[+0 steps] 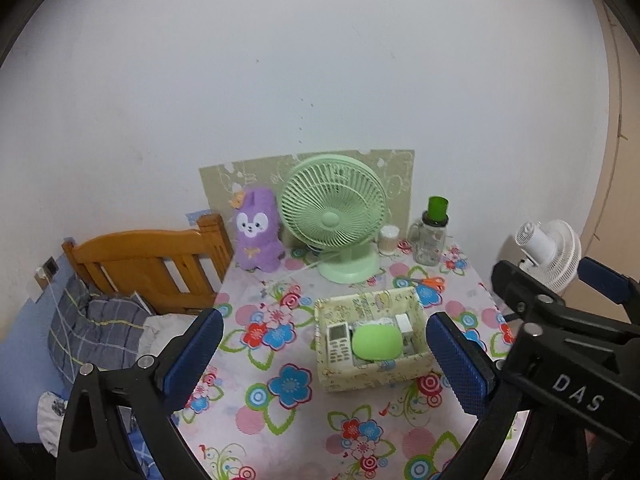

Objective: Organize rigid objects

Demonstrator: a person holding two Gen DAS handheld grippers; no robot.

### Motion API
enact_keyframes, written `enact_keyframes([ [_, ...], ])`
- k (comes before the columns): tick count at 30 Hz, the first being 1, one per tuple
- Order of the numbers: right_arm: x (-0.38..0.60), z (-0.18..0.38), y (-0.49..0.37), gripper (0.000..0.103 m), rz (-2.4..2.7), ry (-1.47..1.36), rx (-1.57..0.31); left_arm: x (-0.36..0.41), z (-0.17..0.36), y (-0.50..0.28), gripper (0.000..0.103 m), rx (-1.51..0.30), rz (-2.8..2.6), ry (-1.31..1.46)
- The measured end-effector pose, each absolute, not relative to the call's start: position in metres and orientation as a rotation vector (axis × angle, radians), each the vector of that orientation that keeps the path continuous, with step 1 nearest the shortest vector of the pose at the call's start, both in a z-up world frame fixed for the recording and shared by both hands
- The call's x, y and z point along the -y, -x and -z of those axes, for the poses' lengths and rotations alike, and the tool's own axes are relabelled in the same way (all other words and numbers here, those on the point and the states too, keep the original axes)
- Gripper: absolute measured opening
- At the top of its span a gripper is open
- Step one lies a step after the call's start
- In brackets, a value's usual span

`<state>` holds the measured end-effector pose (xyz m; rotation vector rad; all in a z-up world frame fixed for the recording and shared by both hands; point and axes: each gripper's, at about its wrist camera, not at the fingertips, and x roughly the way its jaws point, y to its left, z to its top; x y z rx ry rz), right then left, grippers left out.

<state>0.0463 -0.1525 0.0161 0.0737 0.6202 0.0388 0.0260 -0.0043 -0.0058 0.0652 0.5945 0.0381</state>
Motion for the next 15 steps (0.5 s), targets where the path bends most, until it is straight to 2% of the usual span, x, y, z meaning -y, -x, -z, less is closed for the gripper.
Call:
enact_keyframes([
  [15,0.167,-0.026,-0.035,0.102,-0.023,-0.087,-0.593,-0.008,-0.003,-0.02,0.103,-0.6,-0.066,-0.022],
])
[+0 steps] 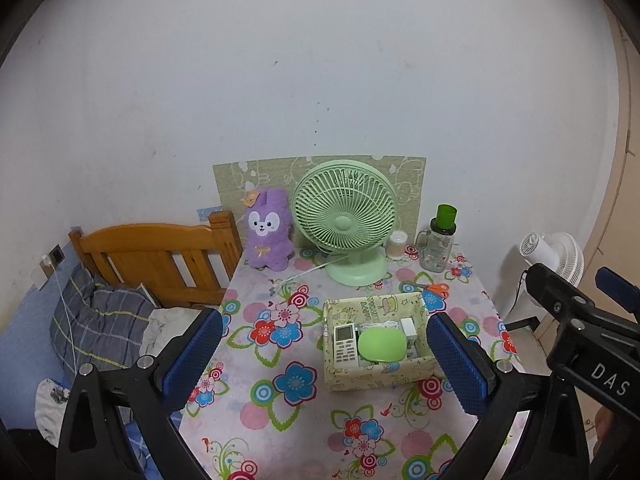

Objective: Organize rigid objects

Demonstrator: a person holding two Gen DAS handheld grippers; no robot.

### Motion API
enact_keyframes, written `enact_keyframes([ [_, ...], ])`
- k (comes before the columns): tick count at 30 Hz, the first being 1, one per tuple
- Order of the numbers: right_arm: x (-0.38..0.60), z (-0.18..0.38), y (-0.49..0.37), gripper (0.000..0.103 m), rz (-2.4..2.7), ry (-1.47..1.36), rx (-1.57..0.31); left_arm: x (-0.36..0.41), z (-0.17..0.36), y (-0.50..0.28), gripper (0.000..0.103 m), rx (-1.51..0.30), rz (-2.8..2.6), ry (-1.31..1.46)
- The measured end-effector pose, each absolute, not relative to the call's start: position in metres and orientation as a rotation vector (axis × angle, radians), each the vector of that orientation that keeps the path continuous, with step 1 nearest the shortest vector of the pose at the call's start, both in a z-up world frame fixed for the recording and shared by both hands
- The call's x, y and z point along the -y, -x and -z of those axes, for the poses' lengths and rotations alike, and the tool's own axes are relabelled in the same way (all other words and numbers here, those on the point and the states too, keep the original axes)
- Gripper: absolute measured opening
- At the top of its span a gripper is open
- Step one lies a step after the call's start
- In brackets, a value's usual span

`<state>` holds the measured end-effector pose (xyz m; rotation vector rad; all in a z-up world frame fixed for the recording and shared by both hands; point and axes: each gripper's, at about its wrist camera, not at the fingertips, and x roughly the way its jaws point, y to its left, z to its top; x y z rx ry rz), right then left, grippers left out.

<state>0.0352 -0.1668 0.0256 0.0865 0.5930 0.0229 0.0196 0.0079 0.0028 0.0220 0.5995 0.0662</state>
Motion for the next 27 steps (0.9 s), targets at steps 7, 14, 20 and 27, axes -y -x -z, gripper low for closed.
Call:
enact_keyframes([
  [7,0.1735,-0.0254,-0.0318,0.102,-0.001,-0.094,-0.59,-0.008,-0.0035,-0.0182,0.103,-0.596,-0.077,-0.017],
  [14,0.174,-0.0243,-0.0305,0.102,-0.01,-0.098,-0.591,-0.0059,-0.0042,-0.0177,0.103,-0.598,-0.077,-0.027],
  [20,0.1752,-0.0238,-0.0318,0.102,-0.016,-0.103,-0.597,-0.0064,-0.0036,-0.0171,0.103,-0.596,-0.075,-0.023],
  [27,0.173,-0.0222,-0.0334,0.102,-0.039,-0.106,-0.614,-0.0104,-0.0016,-0.0182,0.103,-0.604,-0.088,-0.012],
])
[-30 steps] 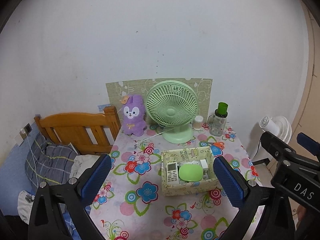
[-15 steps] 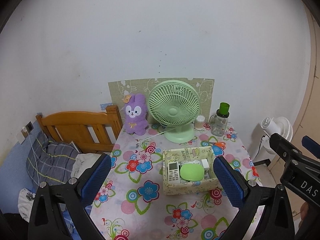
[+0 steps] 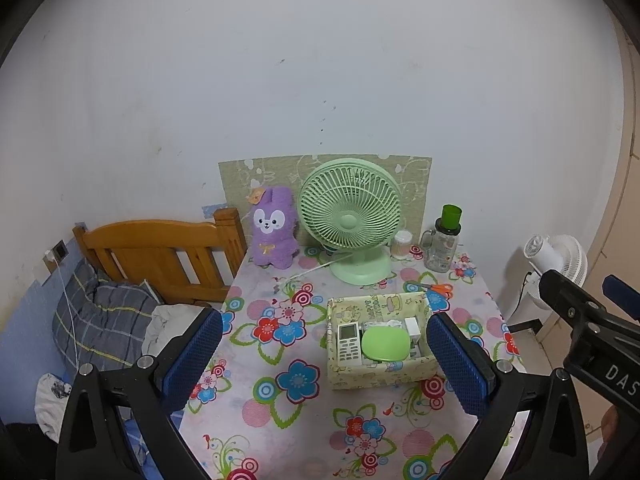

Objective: Organize rigid objects

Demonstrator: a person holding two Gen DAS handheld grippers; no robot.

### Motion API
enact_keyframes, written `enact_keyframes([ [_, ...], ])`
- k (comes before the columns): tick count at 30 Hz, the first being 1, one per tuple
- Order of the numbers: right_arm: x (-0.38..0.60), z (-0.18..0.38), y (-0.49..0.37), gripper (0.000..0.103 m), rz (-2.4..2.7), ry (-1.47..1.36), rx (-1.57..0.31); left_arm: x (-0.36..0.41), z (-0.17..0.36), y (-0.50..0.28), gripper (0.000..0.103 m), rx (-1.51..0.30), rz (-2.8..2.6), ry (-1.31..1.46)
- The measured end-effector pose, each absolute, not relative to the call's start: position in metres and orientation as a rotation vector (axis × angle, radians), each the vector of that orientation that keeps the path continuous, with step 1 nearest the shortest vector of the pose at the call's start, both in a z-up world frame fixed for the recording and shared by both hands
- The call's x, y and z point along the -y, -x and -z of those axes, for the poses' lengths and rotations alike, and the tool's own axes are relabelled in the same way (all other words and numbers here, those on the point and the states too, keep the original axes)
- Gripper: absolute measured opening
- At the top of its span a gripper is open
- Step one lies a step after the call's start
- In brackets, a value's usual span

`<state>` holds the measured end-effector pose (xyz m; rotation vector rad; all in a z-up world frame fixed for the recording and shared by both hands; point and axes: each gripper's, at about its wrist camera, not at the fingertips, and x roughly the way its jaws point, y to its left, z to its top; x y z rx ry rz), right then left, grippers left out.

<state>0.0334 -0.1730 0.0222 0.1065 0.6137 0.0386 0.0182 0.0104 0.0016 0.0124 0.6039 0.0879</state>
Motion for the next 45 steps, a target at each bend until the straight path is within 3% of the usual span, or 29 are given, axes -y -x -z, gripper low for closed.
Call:
enact_keyframes([
  [45,0.1655,-0.0185,-0.0343,0.103,-0.012,-0.055,-0.617,-0.0182,-0.0039,-0.0188,0.103,-0.593,-0.08,-0.014],
])
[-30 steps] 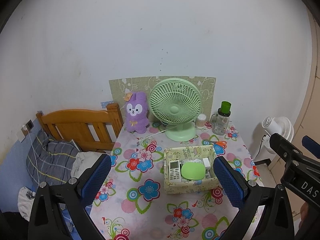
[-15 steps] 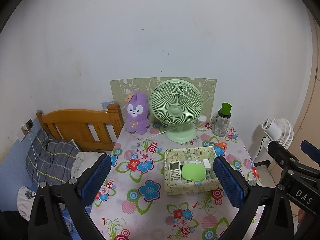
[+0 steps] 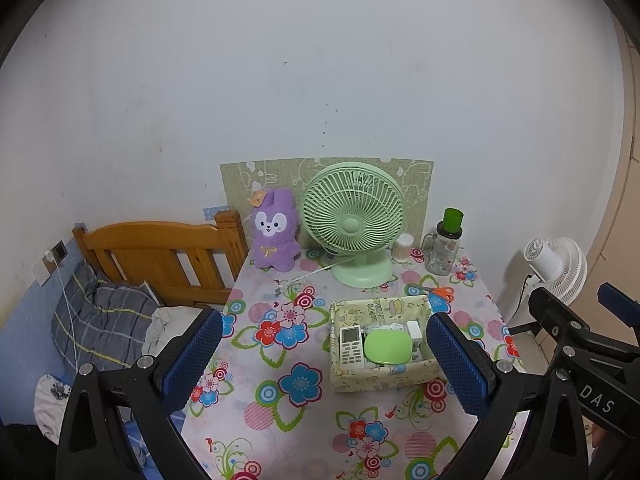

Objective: Organize rigid objects

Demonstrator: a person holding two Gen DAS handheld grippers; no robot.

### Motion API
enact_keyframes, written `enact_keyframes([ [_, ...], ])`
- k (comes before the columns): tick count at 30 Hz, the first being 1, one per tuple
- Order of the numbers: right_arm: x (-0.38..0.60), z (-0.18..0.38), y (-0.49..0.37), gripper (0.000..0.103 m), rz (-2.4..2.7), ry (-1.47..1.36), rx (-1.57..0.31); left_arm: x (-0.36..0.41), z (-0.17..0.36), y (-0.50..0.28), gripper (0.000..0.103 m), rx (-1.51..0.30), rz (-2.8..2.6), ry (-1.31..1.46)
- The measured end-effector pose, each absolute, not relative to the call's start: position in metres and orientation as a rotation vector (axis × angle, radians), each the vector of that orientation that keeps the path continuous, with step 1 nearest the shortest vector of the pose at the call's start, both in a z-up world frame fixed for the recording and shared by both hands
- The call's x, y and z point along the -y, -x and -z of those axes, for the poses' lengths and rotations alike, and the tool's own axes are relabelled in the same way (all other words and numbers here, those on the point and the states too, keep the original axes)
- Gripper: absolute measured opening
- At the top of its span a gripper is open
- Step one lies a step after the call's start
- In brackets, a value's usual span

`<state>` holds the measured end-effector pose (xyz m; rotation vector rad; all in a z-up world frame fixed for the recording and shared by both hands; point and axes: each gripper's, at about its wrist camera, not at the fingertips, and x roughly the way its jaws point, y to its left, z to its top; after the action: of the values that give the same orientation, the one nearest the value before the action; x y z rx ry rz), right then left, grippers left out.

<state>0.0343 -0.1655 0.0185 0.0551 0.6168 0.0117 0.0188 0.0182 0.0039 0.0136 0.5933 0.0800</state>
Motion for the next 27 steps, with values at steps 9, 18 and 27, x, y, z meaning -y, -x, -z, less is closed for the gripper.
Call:
enact_keyframes([
  [9,0.163,-0.015,-0.037,0.103,-0.008,-0.044,-0.616,-0.019,-0.002,-0.024,0.103,-0.603,-0.081,-0.009],
  [18,0.16,-0.011,-0.042,0.103,-0.003,-0.039,-0.61,-0.02,-0.003,-0.026,0.103,-0.601,-0.08,-0.011],
  [27,0.158,-0.01,-0.046,0.103,-0.003,-0.04,-0.616,-0.025,-0.003,-0.03,0.103,-0.605,-0.081,-0.012],
])
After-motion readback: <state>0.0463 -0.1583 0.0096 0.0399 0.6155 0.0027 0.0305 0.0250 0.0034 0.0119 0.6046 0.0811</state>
